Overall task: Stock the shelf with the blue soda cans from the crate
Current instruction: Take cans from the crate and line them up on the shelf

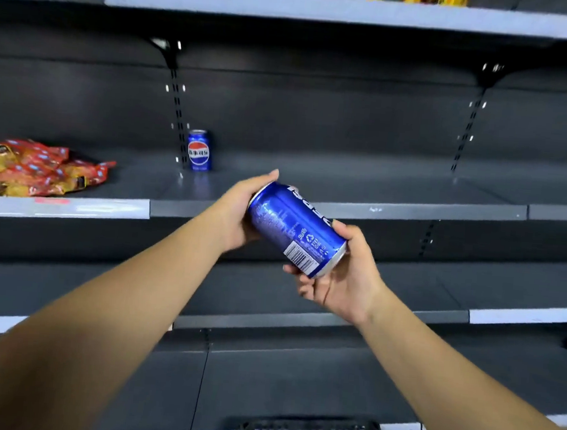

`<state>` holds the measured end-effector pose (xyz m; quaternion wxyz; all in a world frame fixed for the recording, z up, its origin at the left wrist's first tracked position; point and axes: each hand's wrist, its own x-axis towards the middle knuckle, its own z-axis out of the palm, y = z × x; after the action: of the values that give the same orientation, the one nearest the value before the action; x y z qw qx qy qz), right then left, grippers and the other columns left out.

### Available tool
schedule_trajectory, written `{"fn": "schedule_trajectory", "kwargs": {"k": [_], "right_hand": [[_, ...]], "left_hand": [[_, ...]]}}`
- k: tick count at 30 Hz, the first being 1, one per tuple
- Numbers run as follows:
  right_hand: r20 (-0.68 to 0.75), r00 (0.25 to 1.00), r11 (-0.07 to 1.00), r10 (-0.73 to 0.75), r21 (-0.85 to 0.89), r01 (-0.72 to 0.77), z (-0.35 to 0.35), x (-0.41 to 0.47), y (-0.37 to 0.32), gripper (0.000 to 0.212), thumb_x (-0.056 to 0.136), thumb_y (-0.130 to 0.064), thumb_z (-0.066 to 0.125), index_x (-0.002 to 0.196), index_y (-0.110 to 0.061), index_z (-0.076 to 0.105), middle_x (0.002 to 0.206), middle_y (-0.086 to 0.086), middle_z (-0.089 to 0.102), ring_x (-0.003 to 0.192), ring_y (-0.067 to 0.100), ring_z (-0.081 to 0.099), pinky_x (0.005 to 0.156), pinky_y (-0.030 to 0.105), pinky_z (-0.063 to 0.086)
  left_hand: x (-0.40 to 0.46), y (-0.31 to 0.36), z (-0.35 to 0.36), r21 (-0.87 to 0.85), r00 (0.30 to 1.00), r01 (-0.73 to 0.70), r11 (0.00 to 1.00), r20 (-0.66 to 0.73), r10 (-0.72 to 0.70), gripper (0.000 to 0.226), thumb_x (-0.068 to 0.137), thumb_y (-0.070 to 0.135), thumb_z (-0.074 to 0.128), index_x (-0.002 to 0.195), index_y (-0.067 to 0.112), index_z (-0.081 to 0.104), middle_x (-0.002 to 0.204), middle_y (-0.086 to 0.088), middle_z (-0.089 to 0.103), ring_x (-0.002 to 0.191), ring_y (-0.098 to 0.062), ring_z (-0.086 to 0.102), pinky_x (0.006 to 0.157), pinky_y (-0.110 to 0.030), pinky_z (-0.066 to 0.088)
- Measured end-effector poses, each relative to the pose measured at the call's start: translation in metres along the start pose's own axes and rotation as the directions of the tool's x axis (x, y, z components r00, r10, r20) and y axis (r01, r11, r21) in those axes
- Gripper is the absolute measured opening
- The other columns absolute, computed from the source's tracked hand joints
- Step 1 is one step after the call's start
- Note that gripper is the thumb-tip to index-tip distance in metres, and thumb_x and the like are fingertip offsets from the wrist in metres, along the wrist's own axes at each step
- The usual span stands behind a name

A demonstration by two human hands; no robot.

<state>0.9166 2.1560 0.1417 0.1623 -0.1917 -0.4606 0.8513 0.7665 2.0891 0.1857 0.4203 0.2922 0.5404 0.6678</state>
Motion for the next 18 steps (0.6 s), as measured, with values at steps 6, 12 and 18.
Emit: {"fn": "schedule_trajectory", "kwargs": {"k": [6,12,18], "right_hand": [[0.152,0.988,0.938,-0.025,0.345,-0.030,0.027,-0.006,0.000,0.053,0.065,-0.058,0.046,0.083,-0.011,0.064,0.062,0.013,0.056,0.039,0.014,0.042,0.045,0.016,0.036],[0.336,0.942,0.865,-0.001,0.472,-0.168,0.044,-0.008,0.006,0.066,0.076,-0.061,0.036,0.093,-0.003,0.061,0.059,0.004,0.057,0.035,0.007,0.042,0.038,0.017,0.039],[0.356,0.935,0.865,0.015,0.464,-0.190,0.053,-0.007,0.001,0.067,0.080,-0.064,0.038,0.090,-0.002,0.064,0.066,0.007,0.062,0.040,0.012,0.047,0.045,0.017,0.041]], "left_hand": [[-0.023,0.030,0.019,-0.189,0.985,-0.143,0.971,0.068,0.159,0.038,0.079,0.039,0.055,0.096,0.006,0.066,0.103,-0.018,0.061,0.093,-0.029,0.058,0.099,-0.039,0.042],[-0.023,0.020,0.004,-0.265,0.949,-0.126,0.956,0.249,0.195,0.095,0.043,0.072,0.070,0.116,0.013,0.063,0.120,-0.017,0.063,0.110,-0.031,0.060,0.096,-0.048,0.046],[-0.022,0.025,-0.005,-0.226,0.918,-0.164,0.960,0.321,0.232,0.079,0.031,0.048,0.093,0.099,0.013,0.074,0.115,-0.014,0.066,0.115,-0.033,0.058,0.109,-0.053,0.033]]}}
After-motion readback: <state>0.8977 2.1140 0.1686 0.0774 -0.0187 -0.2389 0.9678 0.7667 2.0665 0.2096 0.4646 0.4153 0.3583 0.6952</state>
